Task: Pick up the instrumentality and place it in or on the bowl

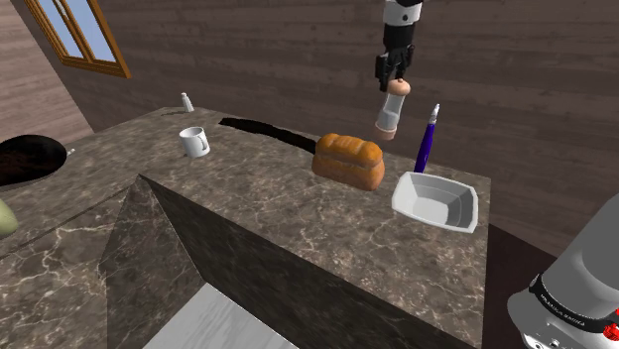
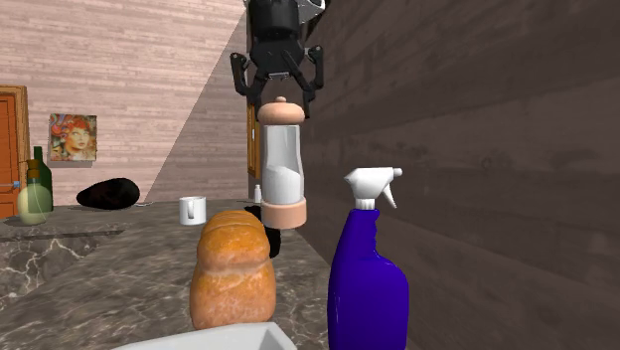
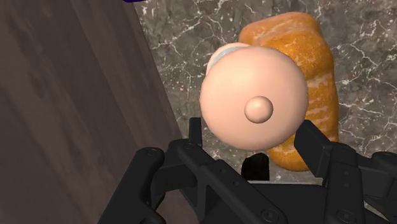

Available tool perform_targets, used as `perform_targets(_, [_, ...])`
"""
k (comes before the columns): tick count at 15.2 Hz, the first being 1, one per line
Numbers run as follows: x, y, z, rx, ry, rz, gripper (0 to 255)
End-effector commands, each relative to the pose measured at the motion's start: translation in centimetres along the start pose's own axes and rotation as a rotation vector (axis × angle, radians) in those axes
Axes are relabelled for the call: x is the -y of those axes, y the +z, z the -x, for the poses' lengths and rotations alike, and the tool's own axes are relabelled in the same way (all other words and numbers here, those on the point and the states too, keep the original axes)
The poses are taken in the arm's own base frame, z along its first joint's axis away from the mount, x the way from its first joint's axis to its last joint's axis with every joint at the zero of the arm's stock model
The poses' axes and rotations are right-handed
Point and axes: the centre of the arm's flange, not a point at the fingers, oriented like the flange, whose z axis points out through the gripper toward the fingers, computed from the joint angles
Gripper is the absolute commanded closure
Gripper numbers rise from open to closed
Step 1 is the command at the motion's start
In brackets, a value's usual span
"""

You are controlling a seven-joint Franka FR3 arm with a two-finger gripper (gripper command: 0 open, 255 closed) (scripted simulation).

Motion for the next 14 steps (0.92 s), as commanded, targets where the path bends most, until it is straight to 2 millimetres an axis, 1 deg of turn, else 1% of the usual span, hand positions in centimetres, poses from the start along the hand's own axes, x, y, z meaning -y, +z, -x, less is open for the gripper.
perform_targets(1, [0.6,-0.5,2.7,0.001,0.000,0.000,255])
perform_targets(14, [4.9,-5.0,18.7,0.001,0.000,0.000,255])
